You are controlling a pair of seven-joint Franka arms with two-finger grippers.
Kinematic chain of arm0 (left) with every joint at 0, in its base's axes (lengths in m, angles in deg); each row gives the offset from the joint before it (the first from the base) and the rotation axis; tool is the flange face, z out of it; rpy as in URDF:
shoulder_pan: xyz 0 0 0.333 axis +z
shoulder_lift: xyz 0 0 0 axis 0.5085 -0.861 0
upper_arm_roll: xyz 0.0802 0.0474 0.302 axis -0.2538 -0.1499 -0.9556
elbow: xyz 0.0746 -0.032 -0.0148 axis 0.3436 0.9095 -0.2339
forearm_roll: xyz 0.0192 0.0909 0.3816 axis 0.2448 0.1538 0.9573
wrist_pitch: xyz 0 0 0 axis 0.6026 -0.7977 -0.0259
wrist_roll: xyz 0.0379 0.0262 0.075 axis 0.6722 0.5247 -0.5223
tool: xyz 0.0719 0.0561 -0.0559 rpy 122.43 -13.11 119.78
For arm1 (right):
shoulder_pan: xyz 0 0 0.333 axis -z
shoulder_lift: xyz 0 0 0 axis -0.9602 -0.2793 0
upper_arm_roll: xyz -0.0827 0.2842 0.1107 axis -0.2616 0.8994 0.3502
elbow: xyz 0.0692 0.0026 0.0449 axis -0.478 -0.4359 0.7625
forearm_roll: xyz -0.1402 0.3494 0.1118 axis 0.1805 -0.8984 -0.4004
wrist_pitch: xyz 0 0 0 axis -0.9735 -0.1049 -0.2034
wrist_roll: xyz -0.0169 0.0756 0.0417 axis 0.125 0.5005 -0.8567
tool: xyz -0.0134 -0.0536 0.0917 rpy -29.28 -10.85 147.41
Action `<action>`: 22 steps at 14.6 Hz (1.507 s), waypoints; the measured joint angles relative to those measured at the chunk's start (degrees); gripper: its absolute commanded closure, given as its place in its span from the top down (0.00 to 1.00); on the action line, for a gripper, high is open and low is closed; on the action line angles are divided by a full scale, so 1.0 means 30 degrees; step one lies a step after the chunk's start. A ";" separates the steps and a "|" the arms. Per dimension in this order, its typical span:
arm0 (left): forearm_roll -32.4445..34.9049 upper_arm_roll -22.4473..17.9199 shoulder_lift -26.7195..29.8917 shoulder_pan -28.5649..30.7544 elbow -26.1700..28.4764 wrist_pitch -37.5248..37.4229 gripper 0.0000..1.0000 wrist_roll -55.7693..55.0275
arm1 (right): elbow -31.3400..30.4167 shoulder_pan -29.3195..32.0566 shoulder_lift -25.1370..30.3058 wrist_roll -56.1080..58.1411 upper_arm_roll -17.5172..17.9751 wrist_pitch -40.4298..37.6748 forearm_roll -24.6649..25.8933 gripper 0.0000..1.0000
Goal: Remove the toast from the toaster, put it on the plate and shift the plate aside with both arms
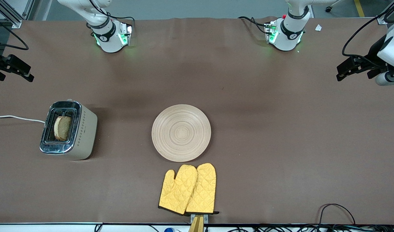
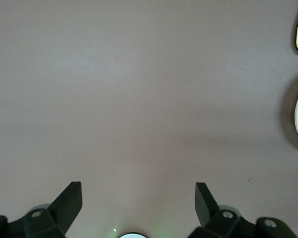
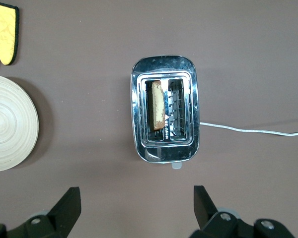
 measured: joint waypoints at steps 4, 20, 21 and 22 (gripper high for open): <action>0.0000 0.0000 0.0000 0.0000 -0.0087 0.0000 1.00 0.0001 | 0.0000 0.0000 0.0000 0.0000 0.0000 -0.0003 0.0000 1.00; -0.8282 -0.0108 -0.6393 0.1471 -0.0414 0.4856 1.00 0.1968 | -0.0643 0.0558 -0.7950 0.0666 -0.0111 0.3754 0.0005 0.69; -0.8720 -0.0073 -0.6961 0.1438 -0.0422 0.5239 1.00 0.2325 | -0.0638 0.0572 -0.8301 0.0723 -0.0111 0.4213 0.0004 0.51; -0.9146 -0.0017 -0.7517 0.1398 -0.0433 0.5537 1.00 0.2671 | -0.0638 0.0608 -0.8587 0.0908 -0.0114 0.4557 0.0004 0.40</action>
